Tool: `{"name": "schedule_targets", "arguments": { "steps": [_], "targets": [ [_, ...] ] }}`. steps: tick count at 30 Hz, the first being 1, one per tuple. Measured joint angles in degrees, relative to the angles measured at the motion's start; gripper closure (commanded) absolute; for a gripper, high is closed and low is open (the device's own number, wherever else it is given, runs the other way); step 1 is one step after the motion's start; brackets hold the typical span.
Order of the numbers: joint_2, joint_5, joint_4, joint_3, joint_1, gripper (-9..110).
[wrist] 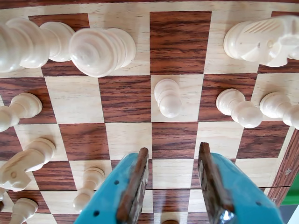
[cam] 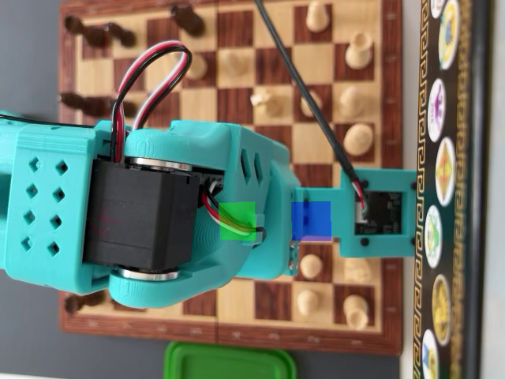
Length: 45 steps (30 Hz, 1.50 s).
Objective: Play chess
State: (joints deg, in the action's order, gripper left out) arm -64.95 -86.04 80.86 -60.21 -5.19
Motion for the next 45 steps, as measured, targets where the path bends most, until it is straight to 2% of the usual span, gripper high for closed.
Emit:
{"name": "schedule_targets", "arguments": {
  "steps": [23,45],
  "targets": [
    [10.55,0.0,-2.2,8.17,-0.26,85],
    [10.81,0.0,-4.13,8.96,-0.26,85]
  ]
}}
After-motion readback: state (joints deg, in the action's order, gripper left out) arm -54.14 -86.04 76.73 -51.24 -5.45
